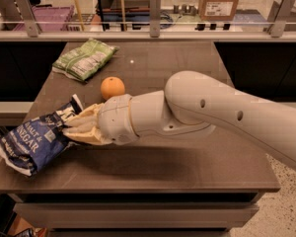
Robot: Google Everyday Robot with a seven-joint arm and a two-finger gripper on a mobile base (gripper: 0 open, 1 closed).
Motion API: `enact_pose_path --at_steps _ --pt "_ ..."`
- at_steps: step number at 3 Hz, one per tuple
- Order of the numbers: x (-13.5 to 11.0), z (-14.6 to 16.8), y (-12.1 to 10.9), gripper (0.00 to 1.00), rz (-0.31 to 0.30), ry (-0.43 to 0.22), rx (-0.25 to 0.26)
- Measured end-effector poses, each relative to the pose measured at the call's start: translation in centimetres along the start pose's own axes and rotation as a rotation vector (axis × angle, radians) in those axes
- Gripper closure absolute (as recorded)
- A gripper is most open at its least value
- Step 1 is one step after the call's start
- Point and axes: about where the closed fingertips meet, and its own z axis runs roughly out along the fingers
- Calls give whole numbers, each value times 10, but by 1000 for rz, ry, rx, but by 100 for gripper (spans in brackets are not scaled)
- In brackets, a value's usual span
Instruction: Pick blue chip bag
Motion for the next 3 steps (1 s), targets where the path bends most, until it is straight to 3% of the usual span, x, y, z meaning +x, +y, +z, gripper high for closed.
enact_pose_path --at_steps 2,3 --pt "-28 -36 -28 100 -67 -86 16" --pt "-46 -50 -36 100 -101 -95 32"
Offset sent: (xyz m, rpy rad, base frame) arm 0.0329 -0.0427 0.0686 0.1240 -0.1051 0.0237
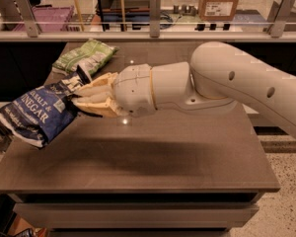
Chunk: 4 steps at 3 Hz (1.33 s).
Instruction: Pick blue chip bag
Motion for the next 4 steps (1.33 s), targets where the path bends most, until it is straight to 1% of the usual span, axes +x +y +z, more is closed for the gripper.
enact_pose_path --at_steps 1,2,3,4 --pt "-24 -12 -8 100 -44 -6 12" --pt "-40 -20 -12 100 -73 -14 12" --pt "-72 -39 -22 100 -139 -41 -17" --pt "-72 -39 -22 100 -139 -41 -17"
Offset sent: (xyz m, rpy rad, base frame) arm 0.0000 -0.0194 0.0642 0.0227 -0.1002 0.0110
